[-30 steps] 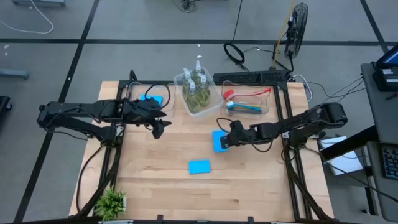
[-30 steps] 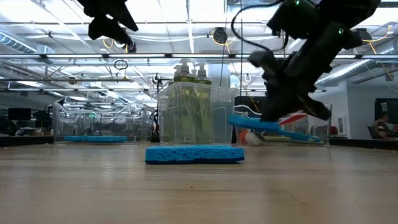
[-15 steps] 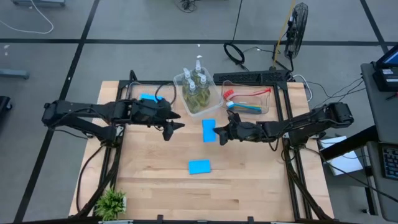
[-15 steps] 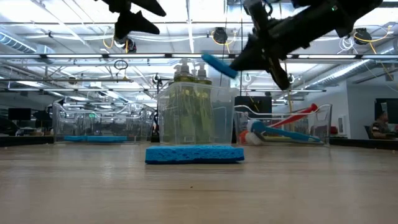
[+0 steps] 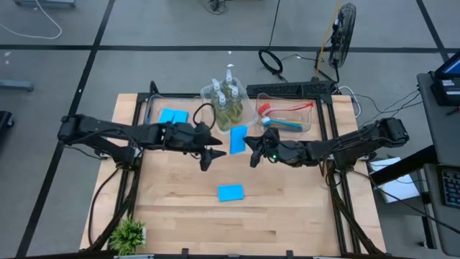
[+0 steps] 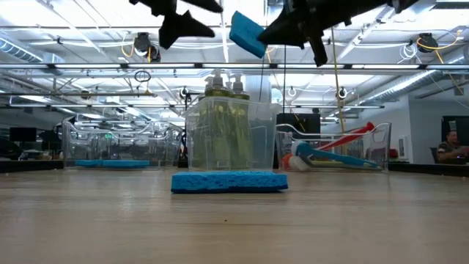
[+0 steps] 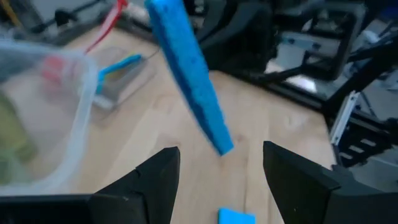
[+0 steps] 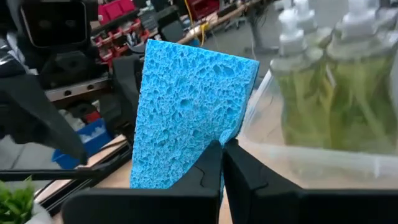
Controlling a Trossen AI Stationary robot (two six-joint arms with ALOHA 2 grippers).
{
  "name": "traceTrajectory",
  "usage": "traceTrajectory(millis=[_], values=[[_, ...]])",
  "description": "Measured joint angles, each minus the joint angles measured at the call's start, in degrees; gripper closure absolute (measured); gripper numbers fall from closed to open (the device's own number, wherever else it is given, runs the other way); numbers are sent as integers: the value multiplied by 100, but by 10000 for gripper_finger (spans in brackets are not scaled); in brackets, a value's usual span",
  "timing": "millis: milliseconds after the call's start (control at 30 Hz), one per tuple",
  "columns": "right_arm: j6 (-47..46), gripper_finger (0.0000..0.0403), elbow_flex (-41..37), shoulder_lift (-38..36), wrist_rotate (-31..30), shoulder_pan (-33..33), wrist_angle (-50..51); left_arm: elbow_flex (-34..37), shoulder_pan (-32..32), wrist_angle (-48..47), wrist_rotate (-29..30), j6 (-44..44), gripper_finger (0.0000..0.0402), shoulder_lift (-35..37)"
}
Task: Pick & Place Kitchen Sink Supplies
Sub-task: Put the sponge into the left transparent bin
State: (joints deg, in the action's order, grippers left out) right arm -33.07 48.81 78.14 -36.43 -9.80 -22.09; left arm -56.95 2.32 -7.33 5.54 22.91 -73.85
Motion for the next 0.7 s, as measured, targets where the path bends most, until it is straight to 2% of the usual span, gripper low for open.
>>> traceTrajectory(millis=[200,333,700], values=[[187,403,36,1,-255,-90,5,0,56,552,353,-163,172,-179],[226,403,36,38,-264,-81,-49,0,22,843,340,-148,172,-196],[378,403,38,119,-257,-99,-362,-1,-57,1038,519,223,172,-322]])
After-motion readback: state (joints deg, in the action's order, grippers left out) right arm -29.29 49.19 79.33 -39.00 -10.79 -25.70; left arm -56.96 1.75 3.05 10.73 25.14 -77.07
